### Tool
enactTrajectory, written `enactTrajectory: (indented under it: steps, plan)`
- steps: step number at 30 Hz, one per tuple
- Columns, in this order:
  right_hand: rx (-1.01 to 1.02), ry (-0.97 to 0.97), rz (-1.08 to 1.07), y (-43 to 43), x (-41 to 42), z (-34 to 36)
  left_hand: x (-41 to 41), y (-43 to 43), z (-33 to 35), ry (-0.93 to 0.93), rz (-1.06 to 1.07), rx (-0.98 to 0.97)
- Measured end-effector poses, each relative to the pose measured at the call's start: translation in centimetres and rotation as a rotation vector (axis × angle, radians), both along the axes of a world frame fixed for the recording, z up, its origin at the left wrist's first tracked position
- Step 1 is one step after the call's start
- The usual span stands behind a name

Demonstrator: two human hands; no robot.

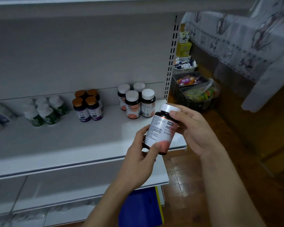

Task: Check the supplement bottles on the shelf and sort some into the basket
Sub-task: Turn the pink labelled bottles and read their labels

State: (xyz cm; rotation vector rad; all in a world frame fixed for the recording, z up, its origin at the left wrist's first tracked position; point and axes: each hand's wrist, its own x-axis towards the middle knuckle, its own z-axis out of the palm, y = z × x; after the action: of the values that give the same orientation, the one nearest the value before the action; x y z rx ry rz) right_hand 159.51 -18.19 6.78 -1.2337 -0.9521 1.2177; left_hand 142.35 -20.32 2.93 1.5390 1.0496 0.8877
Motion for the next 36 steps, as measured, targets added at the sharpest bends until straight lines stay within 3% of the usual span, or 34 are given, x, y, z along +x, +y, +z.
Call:
enactTrajectory:
  steps: [4,7,14,17,23,25,28,32,36]
  plan:
    - [-0.05,-0.015,-0.082,0.3,-0.1,-0.3,0.0,0.5,0.1,-0.019,-0.029,-0.064]
    - [-0.051,-0.065,-0.119,0.7,-0.6,-0.1,-0.2,0.7,0.7,0.072,-0.049,-0.034]
    - [-0.012,-0.294,-0.146,1.4,-2.4,0.6,0.0,1.7,0.4,0.21,0.048,0.038]
    - [0.006,-0.376,-0.07,1.3,-2.3,0.8,-0.2,2.1,0.4,0.23,0.081,0.06]
    - [0.268,-0.669,0.236,-0.4,-2.0,2.4,-0.3,2.4,0.6,0.071,0.18,0.145]
    - [0.299,-0.555,0.182,-0.4,-2.0,2.4,-0.3,2.3,0.9,0.031,0.155,0.13]
    - [0.198,-0.344,-0.063,0.7,-2.0,2.2,-0.2,2.1,1.4,0.028,0.066,0.109]
    - [0.041,-0.333,-0.141,1.8,-1.7,1.9,-0.2,2.5,1.5,0.01,-0.001,0.036]
    - [0.019,-0.305,-0.136,1.9,-1.6,2.5,-0.3,3.3,1.2,-0.039,-0.038,-0.048]
